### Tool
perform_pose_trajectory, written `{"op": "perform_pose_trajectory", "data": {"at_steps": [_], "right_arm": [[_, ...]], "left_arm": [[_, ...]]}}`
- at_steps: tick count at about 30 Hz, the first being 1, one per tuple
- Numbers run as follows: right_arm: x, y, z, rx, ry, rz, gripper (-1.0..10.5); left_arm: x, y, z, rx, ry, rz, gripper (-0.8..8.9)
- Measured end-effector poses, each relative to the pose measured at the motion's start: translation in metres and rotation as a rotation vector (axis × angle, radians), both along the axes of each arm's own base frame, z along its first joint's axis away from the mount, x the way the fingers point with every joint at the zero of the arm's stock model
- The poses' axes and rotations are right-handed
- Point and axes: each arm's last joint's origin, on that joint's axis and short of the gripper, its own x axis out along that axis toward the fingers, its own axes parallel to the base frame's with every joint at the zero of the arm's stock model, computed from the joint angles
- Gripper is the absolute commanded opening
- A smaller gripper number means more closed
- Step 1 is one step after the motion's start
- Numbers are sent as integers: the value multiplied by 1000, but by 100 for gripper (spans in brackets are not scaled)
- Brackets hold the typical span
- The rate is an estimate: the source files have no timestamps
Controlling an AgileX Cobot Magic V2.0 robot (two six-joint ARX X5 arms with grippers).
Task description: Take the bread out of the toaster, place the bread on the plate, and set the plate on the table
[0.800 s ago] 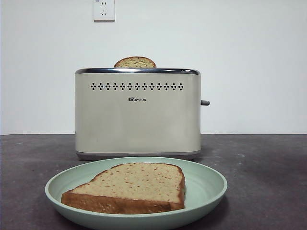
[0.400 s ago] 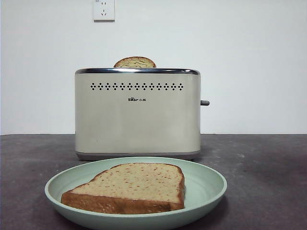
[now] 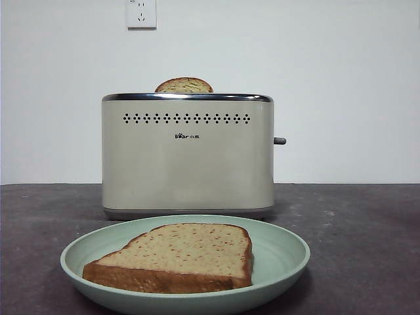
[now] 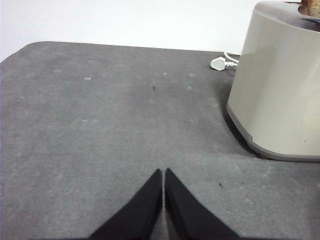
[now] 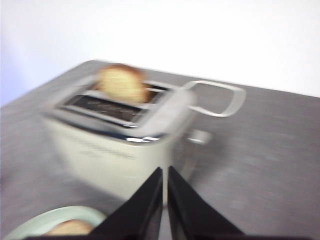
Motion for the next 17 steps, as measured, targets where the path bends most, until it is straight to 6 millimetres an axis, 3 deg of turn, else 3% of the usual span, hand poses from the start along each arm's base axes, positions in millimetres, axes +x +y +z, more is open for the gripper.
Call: {"op": "perform_pose_trajectory", "data": {"at_steps": [4, 10, 17], "right_arm": [[-12, -20, -29, 5, -125, -149, 5], [-29, -29, -71, -7, -291, -254, 5], [-34, -33, -127, -24, -272, -355, 5]], "left_arm": [[0, 0, 0, 0, 0, 0, 8], [0, 0, 0, 0, 0, 0, 8], [0, 0, 0, 0, 0, 0, 8]]}}
